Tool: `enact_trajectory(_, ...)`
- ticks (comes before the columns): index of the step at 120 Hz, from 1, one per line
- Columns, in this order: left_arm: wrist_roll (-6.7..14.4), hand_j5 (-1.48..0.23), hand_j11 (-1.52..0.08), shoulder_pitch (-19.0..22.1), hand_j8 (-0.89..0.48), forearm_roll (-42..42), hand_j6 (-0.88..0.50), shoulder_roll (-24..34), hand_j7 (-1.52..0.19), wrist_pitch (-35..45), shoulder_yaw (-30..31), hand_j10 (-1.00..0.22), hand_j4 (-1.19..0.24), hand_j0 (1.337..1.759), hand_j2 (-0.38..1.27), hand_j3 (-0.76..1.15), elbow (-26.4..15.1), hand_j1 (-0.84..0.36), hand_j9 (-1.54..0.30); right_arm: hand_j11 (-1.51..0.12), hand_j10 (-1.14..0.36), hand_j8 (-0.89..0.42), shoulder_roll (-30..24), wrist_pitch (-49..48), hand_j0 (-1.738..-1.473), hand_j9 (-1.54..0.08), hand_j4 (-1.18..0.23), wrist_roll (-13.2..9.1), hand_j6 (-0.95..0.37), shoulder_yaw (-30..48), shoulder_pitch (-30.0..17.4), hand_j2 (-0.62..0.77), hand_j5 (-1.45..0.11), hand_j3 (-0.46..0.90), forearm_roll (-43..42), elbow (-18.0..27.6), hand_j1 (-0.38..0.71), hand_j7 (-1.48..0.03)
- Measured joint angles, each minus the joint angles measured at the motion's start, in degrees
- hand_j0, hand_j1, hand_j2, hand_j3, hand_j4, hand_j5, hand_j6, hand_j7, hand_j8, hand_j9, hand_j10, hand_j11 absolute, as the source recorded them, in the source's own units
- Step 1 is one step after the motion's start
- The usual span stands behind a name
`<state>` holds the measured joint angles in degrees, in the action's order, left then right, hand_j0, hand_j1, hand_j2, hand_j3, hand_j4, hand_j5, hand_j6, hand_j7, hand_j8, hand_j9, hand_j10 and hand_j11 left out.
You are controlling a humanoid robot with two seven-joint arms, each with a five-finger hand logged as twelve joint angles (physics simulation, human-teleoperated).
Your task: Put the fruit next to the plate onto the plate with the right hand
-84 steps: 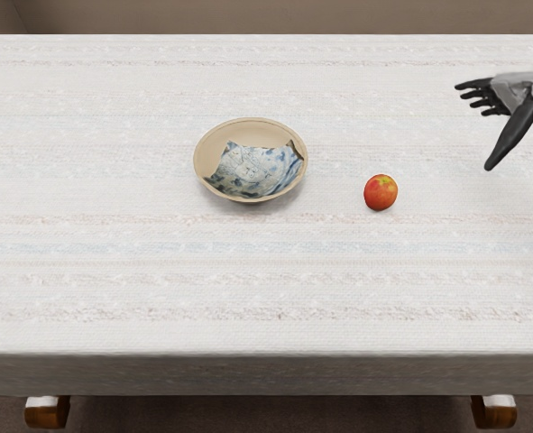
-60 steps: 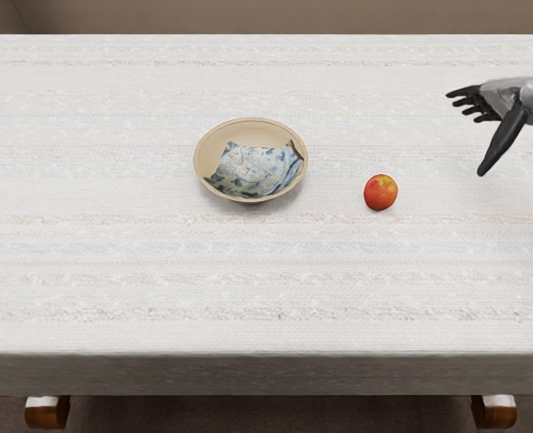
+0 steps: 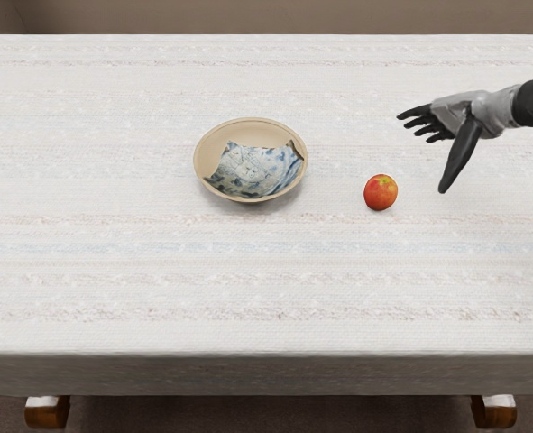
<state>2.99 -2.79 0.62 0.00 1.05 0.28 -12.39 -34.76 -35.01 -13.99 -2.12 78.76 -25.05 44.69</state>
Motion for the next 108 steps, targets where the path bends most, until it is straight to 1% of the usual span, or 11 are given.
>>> enact_trajectory(8,0.0,0.00,0.00,0.0,0.00,0.0,0.00,0.0,0.00,0.0,0.0,0.00,0.00,1.658,0.00,0.00,0.0,0.35,0.00,-0.02,-0.02,-0.02,-0.2,0.0,-1.658,-0.02,-0.02,-4.4,-0.02,0.9,0.0,0.00,-0.02,0.00,-0.1,2.6,-0.33,-0.02)
enact_trajectory(14,0.0,0.00,0.00,0.1,0.00,0.0,0.00,0.0,0.00,0.0,0.0,0.00,0.00,1.658,0.00,0.00,0.0,0.35,0.00,-0.02,-0.02,-0.02,-0.1,0.0,-1.658,-0.02,-0.02,-7.1,-0.02,1.3,0.1,0.00,-0.02,0.00,-0.2,3.9,-0.33,-0.02)
enact_trajectory(27,0.0,0.00,0.00,0.0,0.00,0.0,0.00,0.0,0.00,0.0,0.0,0.00,0.00,1.658,0.00,0.00,0.0,0.35,0.00,-0.02,-0.02,-0.02,-0.1,0.0,-1.658,-0.02,-0.02,-11.2,-0.02,1.8,1.9,0.00,-0.02,0.00,-0.8,5.7,-0.33,-0.02)
enact_trajectory(39,0.0,0.00,0.00,0.1,0.00,0.0,0.00,0.0,0.00,0.0,0.0,0.00,0.00,1.658,0.00,0.00,0.0,0.35,0.00,-0.02,-0.02,-0.02,-0.1,0.0,-1.658,-0.02,-0.02,-13.8,-0.02,1.8,4.4,0.00,-0.02,0.00,-4.0,11.4,-0.33,-0.02)
enact_trajectory(48,0.0,0.00,0.00,0.1,0.00,0.0,0.00,0.0,0.00,0.0,0.0,0.00,0.00,1.658,0.00,0.00,0.0,0.35,0.00,-0.02,-0.02,-0.02,0.6,1.7,-1.658,-0.02,-0.02,-14.9,-0.02,1.6,5.1,0.00,-0.02,0.00,-8.2,15.1,-0.33,-0.02)
enact_trajectory(59,0.0,0.00,0.00,0.0,0.00,0.0,0.00,0.0,0.00,0.0,0.0,0.00,0.00,1.658,0.00,0.00,0.0,0.35,0.00,-0.02,-0.02,-0.02,1.3,6.2,-1.658,-0.02,-0.02,-15.5,-0.02,1.3,5.4,0.00,-0.02,0.00,-12.8,19.2,-0.33,-0.02)
enact_trajectory(74,0.0,0.00,0.00,0.0,0.00,0.0,0.00,0.0,0.00,0.0,0.0,0.00,0.00,1.658,0.00,0.00,0.0,0.35,0.00,-0.02,-0.02,-0.02,1.4,9.6,-1.658,-0.02,-0.02,-15.8,-0.02,1.0,5.4,0.00,-0.02,0.00,-15.6,22.1,-0.33,-0.02)
enact_trajectory(85,0.0,0.00,0.00,0.0,0.00,0.0,0.00,0.0,0.00,0.0,0.0,0.00,0.00,1.658,0.00,0.00,0.0,0.35,0.00,-0.02,-0.02,-0.02,1.1,15.1,-1.658,-0.02,-0.02,-15.9,-0.02,0.7,4.0,0.00,-0.02,0.00,-17.1,24.8,-0.33,-0.02)
enact_trajectory(92,0.0,0.00,0.00,0.1,0.00,0.0,0.00,0.0,0.00,0.0,0.0,0.00,0.00,1.658,0.00,0.00,0.0,0.35,0.00,-0.02,-0.02,-0.02,0.0,18.3,-1.658,-0.02,-0.02,-16.0,-0.02,0.4,3.0,0.00,-0.02,0.00,-17.8,27.6,-0.33,-0.02)
enact_trajectory(99,0.0,0.00,0.00,0.0,0.00,0.0,0.00,0.0,0.00,0.0,0.0,0.00,0.00,1.658,0.00,0.00,0.0,0.35,0.00,-0.02,-0.02,-0.02,-0.8,21.8,-1.658,-0.02,-0.02,-16.8,-0.02,0.1,1.9,0.00,-0.02,0.00,-18.2,29.9,-0.33,-0.02)
enact_trajectory(108,0.0,0.00,0.00,0.0,0.00,0.0,0.00,0.0,0.00,0.0,0.0,0.00,0.00,1.658,0.00,0.00,0.0,0.35,0.00,-0.02,-0.02,-0.02,-0.7,25.8,-1.658,-0.02,-0.02,-17.4,-0.02,-0.1,0.4,0.00,-0.02,0.00,-19.3,31.5,-0.33,-0.02)
